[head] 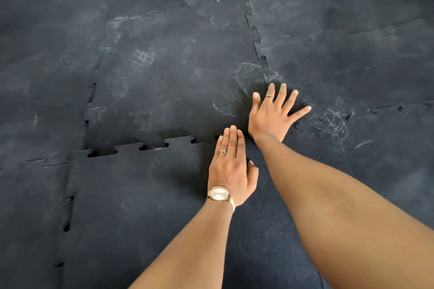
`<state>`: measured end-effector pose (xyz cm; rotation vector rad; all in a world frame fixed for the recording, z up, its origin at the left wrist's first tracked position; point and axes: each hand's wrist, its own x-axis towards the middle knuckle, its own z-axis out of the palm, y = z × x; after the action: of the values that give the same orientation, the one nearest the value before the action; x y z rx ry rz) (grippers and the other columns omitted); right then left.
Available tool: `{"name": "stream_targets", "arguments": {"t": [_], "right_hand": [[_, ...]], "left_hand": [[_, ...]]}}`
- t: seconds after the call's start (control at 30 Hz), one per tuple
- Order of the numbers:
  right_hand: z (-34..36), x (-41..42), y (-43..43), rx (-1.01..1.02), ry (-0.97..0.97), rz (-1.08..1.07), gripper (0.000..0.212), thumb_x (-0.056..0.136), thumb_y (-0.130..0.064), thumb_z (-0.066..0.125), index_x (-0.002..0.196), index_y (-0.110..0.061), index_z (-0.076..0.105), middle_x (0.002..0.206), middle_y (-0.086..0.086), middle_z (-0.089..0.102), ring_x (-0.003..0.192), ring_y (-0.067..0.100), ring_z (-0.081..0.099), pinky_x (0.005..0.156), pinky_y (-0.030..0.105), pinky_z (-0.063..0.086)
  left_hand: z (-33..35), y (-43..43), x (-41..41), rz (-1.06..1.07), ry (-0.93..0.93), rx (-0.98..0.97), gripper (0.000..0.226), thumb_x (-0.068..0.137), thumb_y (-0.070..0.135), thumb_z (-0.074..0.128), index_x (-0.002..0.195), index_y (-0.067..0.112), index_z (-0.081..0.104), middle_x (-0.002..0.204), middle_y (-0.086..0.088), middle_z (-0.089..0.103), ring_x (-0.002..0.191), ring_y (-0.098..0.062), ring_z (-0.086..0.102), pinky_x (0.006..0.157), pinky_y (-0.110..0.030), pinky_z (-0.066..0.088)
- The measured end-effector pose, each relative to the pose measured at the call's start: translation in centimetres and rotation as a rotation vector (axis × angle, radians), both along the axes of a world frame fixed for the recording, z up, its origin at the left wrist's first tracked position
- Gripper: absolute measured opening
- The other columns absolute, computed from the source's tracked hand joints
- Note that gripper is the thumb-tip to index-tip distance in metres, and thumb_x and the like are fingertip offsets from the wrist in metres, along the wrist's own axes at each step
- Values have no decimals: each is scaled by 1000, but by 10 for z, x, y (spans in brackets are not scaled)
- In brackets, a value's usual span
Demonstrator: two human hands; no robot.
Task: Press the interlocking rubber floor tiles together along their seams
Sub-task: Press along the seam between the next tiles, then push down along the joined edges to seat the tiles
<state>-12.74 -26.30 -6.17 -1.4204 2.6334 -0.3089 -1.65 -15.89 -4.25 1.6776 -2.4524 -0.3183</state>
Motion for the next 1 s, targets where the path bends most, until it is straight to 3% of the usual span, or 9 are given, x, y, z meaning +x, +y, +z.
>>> {"name": "stream_targets", "arguments": {"t": [0.07, 0.13, 0.2, 0.27, 0.33, 0.43, 0.63, 0.87, 1.0], "right_hand": [[-1, 0, 0, 1, 0, 4, 63, 101, -51, 14, 151, -17, 33, 160, 7, 25, 151, 37, 10, 111, 74, 0], [-2, 1, 0, 7, 2, 5, 64, 101, -52, 14, 151, -17, 33, 160, 8, 25, 150, 38, 11, 111, 73, 0], [0, 1, 0, 18, -1, 10, 65, 101, -53, 15, 151, -17, 32, 160, 9, 25, 150, 38, 10, 111, 74, -1], [3, 0, -1, 22, -31, 13, 65, 100, -54, 15, 152, -17, 32, 161, 8, 24, 151, 37, 9, 111, 74, 0], [2, 0, 0, 18, -34, 9, 67, 100, -55, 15, 152, -17, 31, 161, 9, 23, 151, 37, 8, 111, 74, 0], [-1, 0, 1, 19, -10, 9, 71, 98, -58, 11, 152, -18, 31, 161, 9, 23, 151, 38, 8, 111, 74, -1], [-2, -1, -1, 27, 7, 6, 71, 98, -60, 10, 153, -19, 27, 162, 8, 20, 151, 37, 5, 112, 73, -3], [-4, -1, -2, -19, 8, -6, 69, 99, -58, 9, 153, -20, 28, 161, 5, 22, 152, 32, 5, 114, 70, -2], [15, 5, 8, -230, -97, 63, 59, 104, -46, 23, 153, -14, 26, 160, 4, 23, 153, 27, 2, 117, 65, 2]], "left_hand": [[4, -13, 17, -61, -4, -7, 58, 86, 25, 45, 140, 4, 48, 148, -13, 44, 138, -23, 41, 112, -35, 37], [10, -32, 32, -106, -115, 45, 53, 92, 25, 42, 145, 20, 44, 152, 3, 39, 138, -10, 39, 103, -27, 41], [14, -41, 28, -153, -224, 54, 55, 97, 24, 34, 151, 21, 28, 159, 4, 23, 144, -8, 27, 110, -24, 30], [20, -32, 17, -169, -254, 95, 59, 97, 20, 33, 153, 11, 18, 162, -6, 14, 148, -18, 16, 118, -30, 15], [26, -22, 21, -144, -133, 105, 58, 95, 17, 38, 151, 8, 25, 160, -8, 19, 149, -26, 13, 121, -34, 9], [35, -26, 63, 82, 133, -50, 57, 92, 14, 45, 148, 9, 34, 158, -15, 23, 149, -31, 9, 122, -37, 2], [28, -100, 121, 543, 104, -131, 58, 103, 35, 25, 155, 15, 9, 161, -19, 1, 149, -31, -6, 120, -42, -7], [-23, -118, 95, 594, -4, -20, 66, 99, 51, 15, 155, 20, 1, 161, -20, -5, 149, -31, -11, 118, -54, -9], [-27, -122, 95, 592, -114, -26, 67, 97, 54, 11, 154, 21, -3, 160, -20, -10, 148, -33, -15, 113, -64, -9]]}}
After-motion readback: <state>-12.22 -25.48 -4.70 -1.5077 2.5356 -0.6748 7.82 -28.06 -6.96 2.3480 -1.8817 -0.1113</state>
